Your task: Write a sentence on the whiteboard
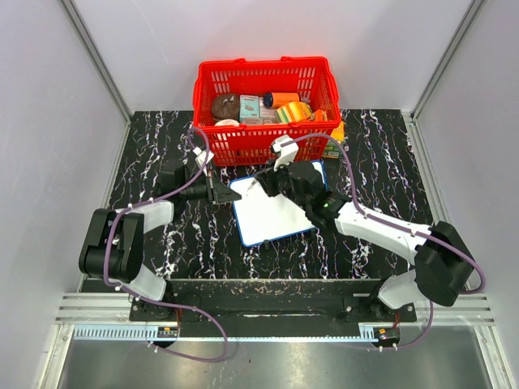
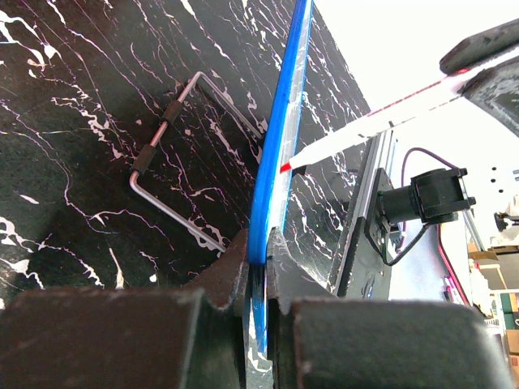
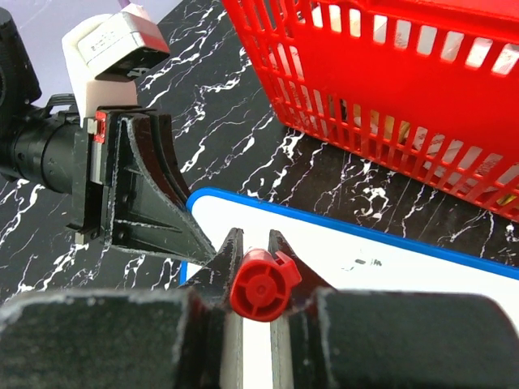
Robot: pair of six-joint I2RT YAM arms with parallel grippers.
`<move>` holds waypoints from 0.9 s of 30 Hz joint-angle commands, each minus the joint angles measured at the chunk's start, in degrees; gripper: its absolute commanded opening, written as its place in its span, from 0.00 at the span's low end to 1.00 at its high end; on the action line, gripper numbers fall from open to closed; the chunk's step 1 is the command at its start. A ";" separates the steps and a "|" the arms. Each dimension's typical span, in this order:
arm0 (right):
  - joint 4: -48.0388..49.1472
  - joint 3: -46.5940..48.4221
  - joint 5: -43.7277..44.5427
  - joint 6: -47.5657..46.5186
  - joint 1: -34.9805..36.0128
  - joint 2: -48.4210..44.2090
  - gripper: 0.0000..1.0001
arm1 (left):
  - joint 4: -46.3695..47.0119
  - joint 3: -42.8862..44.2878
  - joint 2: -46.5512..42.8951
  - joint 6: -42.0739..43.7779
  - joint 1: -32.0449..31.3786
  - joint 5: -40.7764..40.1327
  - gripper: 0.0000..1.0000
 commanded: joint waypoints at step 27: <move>-1.65 0.16 2.99 -1.34 0.07 -0.17 0.00 | -0.23 -0.73 0.88 6.79 -0.25 -5.71 0.00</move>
